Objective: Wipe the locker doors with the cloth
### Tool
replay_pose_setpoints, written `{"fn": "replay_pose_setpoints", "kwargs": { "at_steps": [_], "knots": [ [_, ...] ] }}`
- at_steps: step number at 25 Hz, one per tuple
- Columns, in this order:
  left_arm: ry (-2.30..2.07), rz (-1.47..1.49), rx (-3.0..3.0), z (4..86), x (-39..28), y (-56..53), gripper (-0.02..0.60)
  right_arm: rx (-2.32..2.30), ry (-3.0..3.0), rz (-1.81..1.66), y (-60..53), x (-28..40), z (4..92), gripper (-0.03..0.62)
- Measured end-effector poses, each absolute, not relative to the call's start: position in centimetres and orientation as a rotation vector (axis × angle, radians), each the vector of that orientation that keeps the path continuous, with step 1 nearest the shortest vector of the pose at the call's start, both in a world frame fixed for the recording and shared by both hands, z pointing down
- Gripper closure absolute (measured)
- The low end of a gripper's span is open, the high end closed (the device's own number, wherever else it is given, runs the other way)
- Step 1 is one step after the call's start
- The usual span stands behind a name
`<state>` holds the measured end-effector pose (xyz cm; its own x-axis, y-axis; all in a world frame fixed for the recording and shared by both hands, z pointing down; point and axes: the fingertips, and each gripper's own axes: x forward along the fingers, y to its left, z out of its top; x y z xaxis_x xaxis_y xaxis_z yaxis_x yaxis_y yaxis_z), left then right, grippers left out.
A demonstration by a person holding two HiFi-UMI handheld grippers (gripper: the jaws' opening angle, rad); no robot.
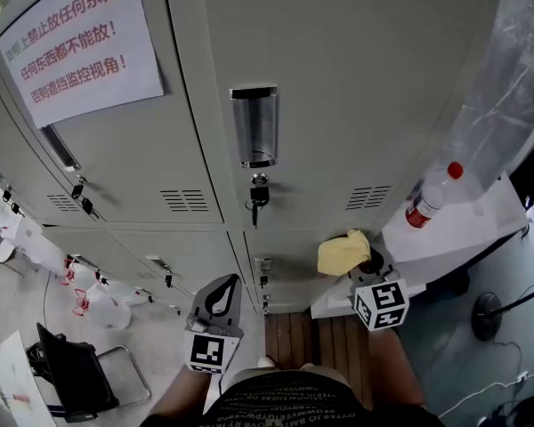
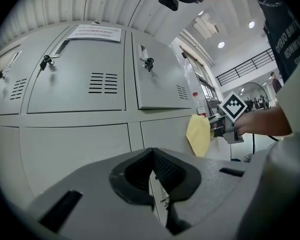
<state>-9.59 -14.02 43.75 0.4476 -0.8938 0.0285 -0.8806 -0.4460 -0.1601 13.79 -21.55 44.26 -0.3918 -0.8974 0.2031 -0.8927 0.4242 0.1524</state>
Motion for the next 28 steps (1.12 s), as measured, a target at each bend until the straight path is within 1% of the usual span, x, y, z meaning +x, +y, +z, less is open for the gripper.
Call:
{"fn": "replay_pose_setpoints", "kwargs": {
  "at_steps": [3,5,12,16,18,21,28],
  "knots": [
    [1.579,-0.175,-2.577,44.0,-9.4,-13.9,0.577,1.59,-2.405,-0.017,-21.4,14.7,44.5,0.511],
    [1.591,-0.179,-2.58,44.1,-9.5,-13.6,0.577,1.56,-2.432,0.0,-20.7,13.5,44.7,0.511],
    [1.635,-0.165,-2.545,43.7,-10.5,-13.1,0.577,1.167,-2.649,0.034,-18.1,0.6,46.1,0.511],
    [1.661,-0.154,-2.507,43.2,-11.4,-12.7,0.577,1.08,-2.645,-0.034,-19.2,-3.5,47.0,0.511],
    [1.68,-0.144,-2.491,43.0,-11.9,-12.6,0.577,1.089,-2.626,-0.047,-20.0,-3.7,47.5,0.511],
    [1.706,-0.148,-2.486,43.2,-12.4,-12.3,0.577,1.133,-2.592,-0.039,-20.5,-2.2,47.9,0.512],
    [1.677,-0.164,-2.501,43.6,-11.5,-12.6,0.577,1.321,-2.526,0.074,-21.0,5.5,48.5,0.512]
  ]
}}
